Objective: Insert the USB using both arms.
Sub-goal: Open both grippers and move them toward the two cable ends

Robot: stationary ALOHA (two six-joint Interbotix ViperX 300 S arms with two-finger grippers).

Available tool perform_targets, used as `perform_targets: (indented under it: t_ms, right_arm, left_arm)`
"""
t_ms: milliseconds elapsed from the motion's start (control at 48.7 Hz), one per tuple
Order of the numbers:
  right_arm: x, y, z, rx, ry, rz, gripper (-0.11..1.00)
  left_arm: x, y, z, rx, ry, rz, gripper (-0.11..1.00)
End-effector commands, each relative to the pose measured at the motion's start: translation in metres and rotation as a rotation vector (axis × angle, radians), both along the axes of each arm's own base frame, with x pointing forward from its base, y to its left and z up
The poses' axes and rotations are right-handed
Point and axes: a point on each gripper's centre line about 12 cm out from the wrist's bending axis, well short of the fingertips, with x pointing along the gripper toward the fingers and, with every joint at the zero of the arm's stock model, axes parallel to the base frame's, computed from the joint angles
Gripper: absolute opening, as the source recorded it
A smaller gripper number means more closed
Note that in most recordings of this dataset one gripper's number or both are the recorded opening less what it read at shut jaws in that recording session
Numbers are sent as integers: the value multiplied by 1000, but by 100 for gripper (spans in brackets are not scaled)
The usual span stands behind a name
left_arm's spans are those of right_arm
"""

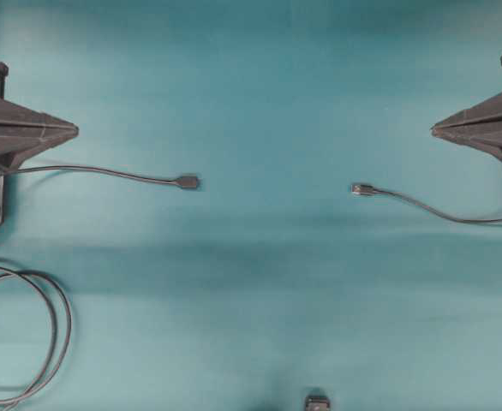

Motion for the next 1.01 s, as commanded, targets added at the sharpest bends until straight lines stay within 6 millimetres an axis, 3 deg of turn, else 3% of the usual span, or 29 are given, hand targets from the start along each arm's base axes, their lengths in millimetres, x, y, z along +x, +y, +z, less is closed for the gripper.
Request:
perform_targets:
  t_ms: [0, 411, 719, 986]
  right_arm:
    - [1, 1, 2, -3, -8, 3, 0]
    - [5, 0, 4, 1, 163, 1, 0]
    - [6, 0, 7, 135, 250, -7, 0]
    - [23, 4, 2, 211, 381, -9, 0]
  left_arm:
    - [3, -2, 5, 2, 0, -11, 1]
    - [16, -2, 8, 5, 184, -12, 1]
    - [40, -1, -12, -44, 394, -2, 1]
    - [39, -1, -21, -45, 469, -1, 1]
